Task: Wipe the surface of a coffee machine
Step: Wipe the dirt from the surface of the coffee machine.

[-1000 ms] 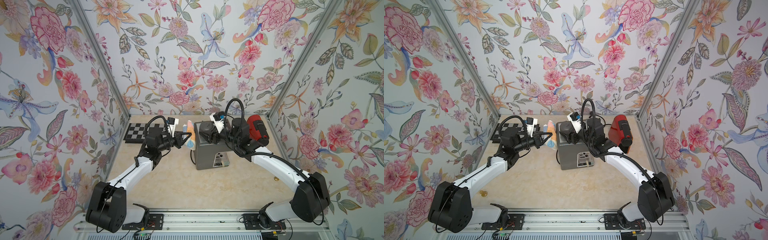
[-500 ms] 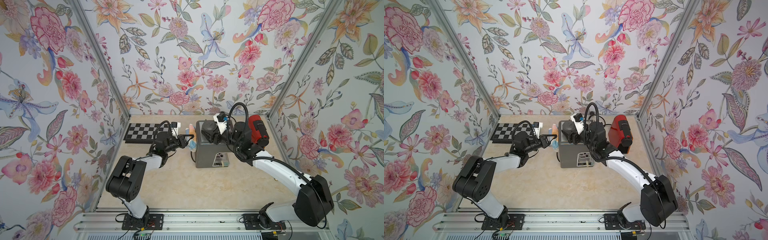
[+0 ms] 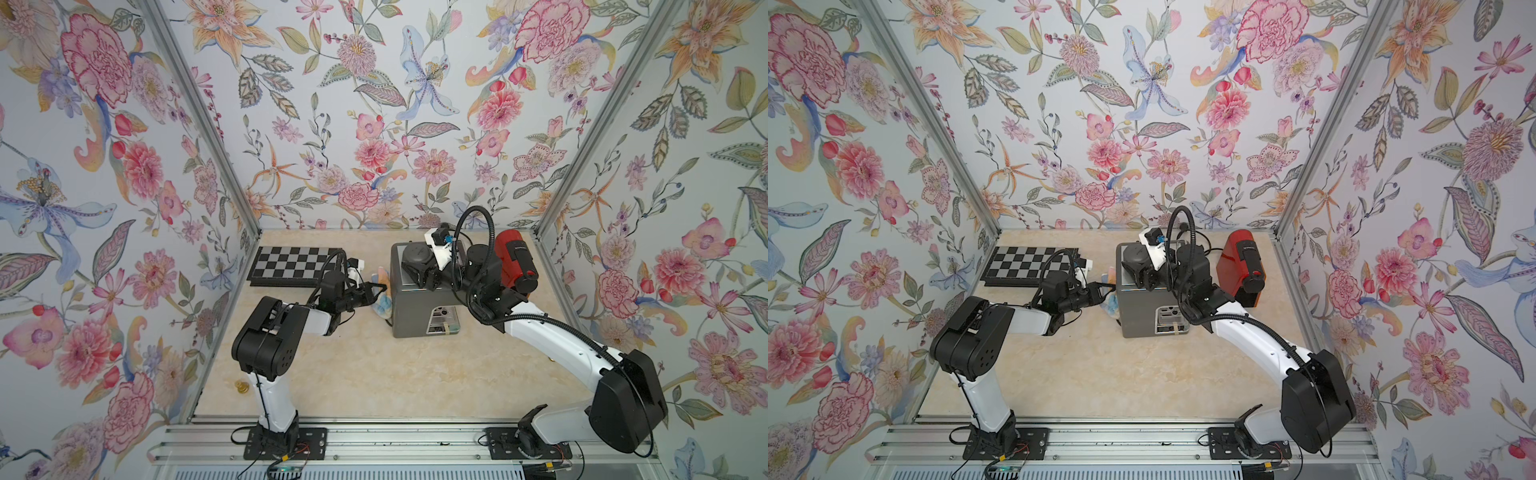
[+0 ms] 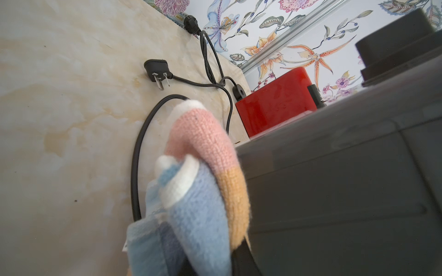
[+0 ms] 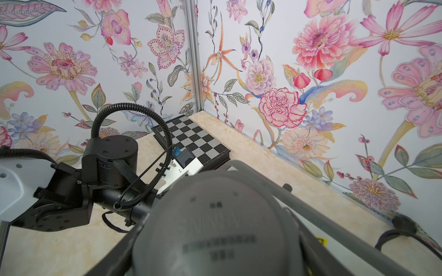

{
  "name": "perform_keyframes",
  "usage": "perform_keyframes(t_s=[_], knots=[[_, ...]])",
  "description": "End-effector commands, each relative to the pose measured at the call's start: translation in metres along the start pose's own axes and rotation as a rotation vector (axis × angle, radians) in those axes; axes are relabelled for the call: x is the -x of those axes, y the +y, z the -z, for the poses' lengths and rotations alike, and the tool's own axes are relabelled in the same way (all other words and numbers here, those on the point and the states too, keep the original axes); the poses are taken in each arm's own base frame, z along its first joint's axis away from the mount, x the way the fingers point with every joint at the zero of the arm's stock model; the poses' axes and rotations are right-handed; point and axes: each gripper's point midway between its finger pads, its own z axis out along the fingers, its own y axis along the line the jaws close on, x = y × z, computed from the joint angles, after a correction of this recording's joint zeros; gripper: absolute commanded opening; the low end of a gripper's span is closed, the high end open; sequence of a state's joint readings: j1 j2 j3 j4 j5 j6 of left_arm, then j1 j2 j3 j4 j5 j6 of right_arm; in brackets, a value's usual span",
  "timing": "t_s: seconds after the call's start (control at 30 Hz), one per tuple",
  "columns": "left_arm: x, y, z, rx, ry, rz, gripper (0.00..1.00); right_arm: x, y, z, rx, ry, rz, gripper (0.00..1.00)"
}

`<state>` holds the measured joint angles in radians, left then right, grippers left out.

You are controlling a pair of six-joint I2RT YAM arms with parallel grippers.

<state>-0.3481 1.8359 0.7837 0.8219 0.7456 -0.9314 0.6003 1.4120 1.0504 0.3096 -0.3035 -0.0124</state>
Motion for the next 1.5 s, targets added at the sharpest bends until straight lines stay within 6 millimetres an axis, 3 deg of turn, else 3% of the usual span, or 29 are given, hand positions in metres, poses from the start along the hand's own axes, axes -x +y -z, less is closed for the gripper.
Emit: perform_keyframes(t_s=[0.0,0.1,0.23,0.43,0.6,0.83,1.47], knots=[[0.033,-0.123,0.021,-0.281,-0.048,-0.160,0.00,-0.034,0.041,-0.003,0.163,0.119,-0.237,0.15],[0.060,-0.172,0.046,-0.329,-0.094,-0.249,0.00,-0.036,0.041,-0.003,0.159,0.124,-0.238,0.15],[0.079,-0.203,0.064,-0.319,-0.126,-0.329,0.00,-0.036,0.040,-0.003,0.156,0.121,-0.240,0.15],[0.073,-0.199,0.060,-0.315,-0.099,-0.326,0.00,-0.036,0.040,-0.003,0.156,0.120,-0.242,0.15],[0.042,-0.198,0.067,-0.286,-0.066,-0.336,0.00,-0.036,0.040,-0.004,0.156,0.121,-0.244,0.15],[-0.001,-0.177,0.086,-0.247,-0.072,-0.252,0.00,-0.038,0.040,-0.004,0.155,0.123,-0.247,0.15],[-0.092,-0.069,0.045,-0.236,0.001,0.079,0.00,-0.038,0.041,-0.002,0.161,0.128,-0.249,0.15]])
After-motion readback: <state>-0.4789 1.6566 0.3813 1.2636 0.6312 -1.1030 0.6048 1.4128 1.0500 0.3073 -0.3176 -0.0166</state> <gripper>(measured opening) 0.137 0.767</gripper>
